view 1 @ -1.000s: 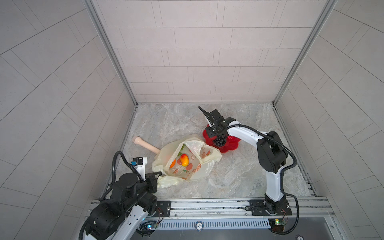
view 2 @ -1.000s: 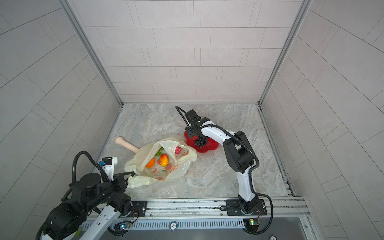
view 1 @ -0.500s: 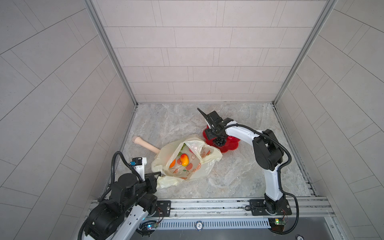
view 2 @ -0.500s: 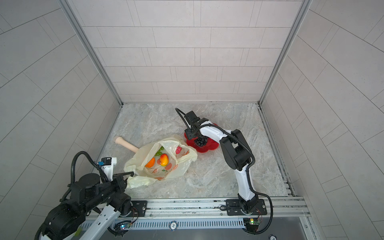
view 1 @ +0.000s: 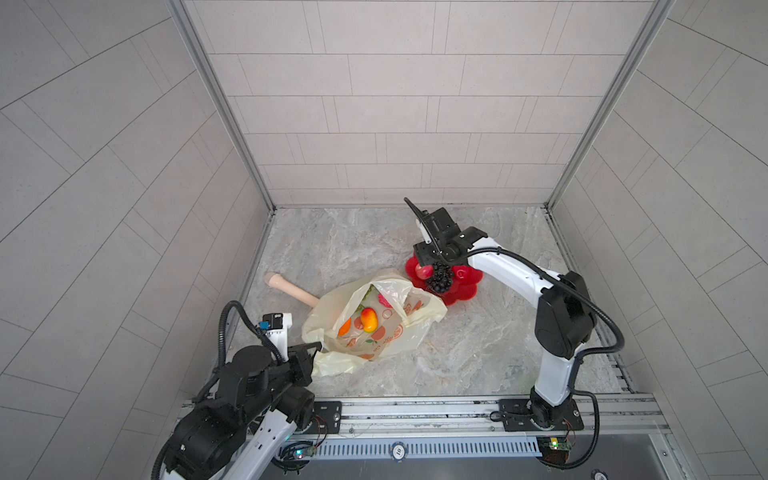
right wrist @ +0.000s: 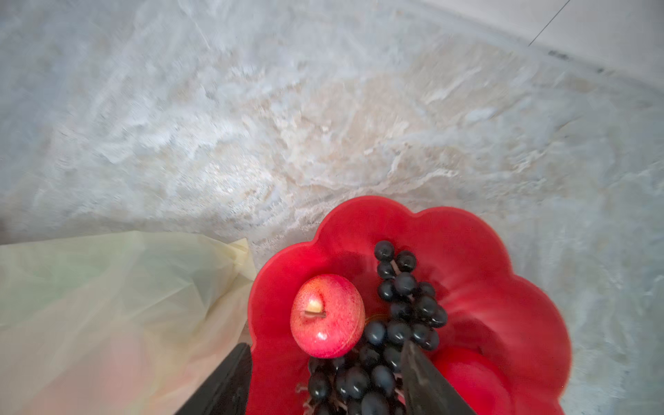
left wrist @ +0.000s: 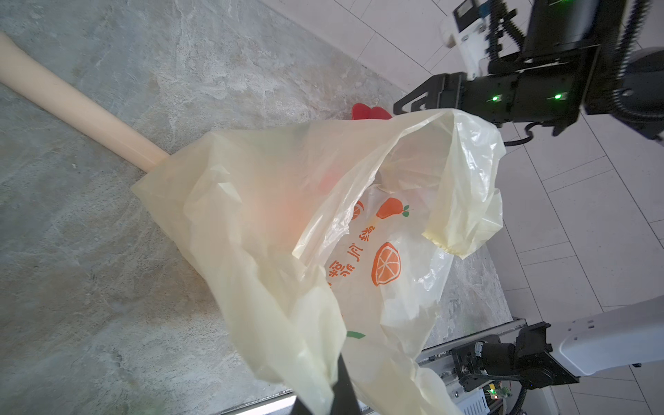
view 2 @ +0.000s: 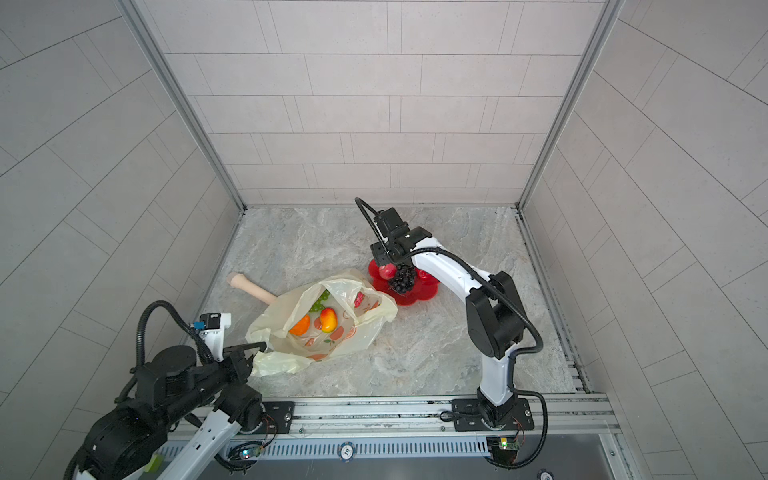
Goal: Take fruits out of the plastic bag
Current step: Place the fake fruit on the plate, then take out the fake fruit from the plastic bag.
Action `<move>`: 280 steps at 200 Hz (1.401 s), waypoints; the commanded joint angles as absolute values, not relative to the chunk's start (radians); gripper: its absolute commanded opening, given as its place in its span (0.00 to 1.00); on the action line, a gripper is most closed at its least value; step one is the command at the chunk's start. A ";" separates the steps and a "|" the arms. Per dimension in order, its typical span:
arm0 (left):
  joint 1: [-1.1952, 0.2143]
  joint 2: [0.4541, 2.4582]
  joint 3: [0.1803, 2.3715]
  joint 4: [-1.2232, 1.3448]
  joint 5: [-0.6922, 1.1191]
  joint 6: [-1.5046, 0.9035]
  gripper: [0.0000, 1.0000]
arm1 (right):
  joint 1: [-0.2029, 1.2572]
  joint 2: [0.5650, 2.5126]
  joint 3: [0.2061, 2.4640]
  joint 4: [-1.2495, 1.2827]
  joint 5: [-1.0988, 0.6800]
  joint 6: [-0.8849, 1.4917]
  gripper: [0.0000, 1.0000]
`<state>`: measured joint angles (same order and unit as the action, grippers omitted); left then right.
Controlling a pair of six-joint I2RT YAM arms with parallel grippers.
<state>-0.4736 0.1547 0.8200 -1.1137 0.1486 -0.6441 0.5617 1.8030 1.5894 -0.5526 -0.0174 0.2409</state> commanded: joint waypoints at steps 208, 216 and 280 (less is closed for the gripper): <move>-0.473 0.066 0.796 -1.120 0.332 -0.507 0.02 | 1.221 1.345 1.402 -0.558 0.008 -0.142 0.51; -0.474 0.065 0.792 -1.125 0.322 -0.512 0.02 | 1.222 1.356 1.407 -0.563 0.005 -0.146 0.51; -0.473 0.013 0.767 -1.117 0.264 -0.561 0.02 | 1.221 1.448 1.478 -0.623 0.021 -0.142 0.53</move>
<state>-0.4736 0.0376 0.7753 -1.1133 0.3016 -0.5434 1.2175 1.4227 1.4448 -0.5835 0.0055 -0.1287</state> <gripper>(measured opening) 0.047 0.530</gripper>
